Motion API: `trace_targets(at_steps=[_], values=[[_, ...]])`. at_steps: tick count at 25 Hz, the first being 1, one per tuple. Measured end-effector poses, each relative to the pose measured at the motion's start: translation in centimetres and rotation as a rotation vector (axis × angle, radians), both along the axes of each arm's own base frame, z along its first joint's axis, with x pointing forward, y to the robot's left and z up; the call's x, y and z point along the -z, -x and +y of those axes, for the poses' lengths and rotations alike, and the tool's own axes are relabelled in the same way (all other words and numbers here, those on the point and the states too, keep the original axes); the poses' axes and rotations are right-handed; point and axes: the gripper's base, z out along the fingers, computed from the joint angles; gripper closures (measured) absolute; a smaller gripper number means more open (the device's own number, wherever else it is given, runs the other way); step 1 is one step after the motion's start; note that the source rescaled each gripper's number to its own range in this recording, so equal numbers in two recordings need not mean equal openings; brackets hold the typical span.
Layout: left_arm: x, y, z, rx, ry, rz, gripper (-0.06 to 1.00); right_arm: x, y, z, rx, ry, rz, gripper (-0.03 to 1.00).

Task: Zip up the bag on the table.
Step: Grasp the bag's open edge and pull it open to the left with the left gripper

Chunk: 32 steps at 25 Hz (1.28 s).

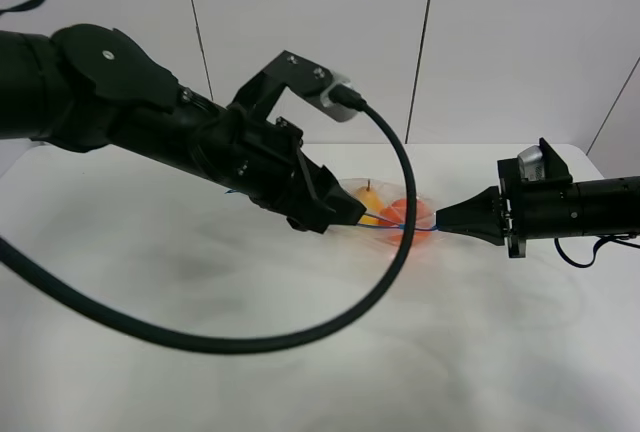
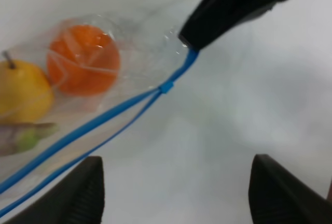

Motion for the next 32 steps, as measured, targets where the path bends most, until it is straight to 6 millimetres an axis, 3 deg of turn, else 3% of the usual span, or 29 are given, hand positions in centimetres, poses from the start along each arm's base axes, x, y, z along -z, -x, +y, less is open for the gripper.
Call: trace_targets(at_steps=[7, 16, 24, 32], values=[[2.2, 0.3, -3.0, 0.062, -0.047, -0.026, -0.01, 0.0, 0.0, 0.0, 0.0, 0.0, 0.0, 0.97], [3.3, -2.5, -6.2, 0.093, -0.04, -0.025, -0.01, 0.0, 0.0, 0.0, 0.0, 0.0, 0.0, 0.97], [3.8, -3.5, -7.1, 0.099, -0.036, -0.021, -0.01, 0.0, 0.0, 0.0, 0.003, -0.002, 0.0, 0.97], [5.6, -4.2, -8.2, 0.104, -0.056, -0.002, -0.01, -0.2, -0.1, 0.1, 0.012, -0.024, -0.004, 0.97]])
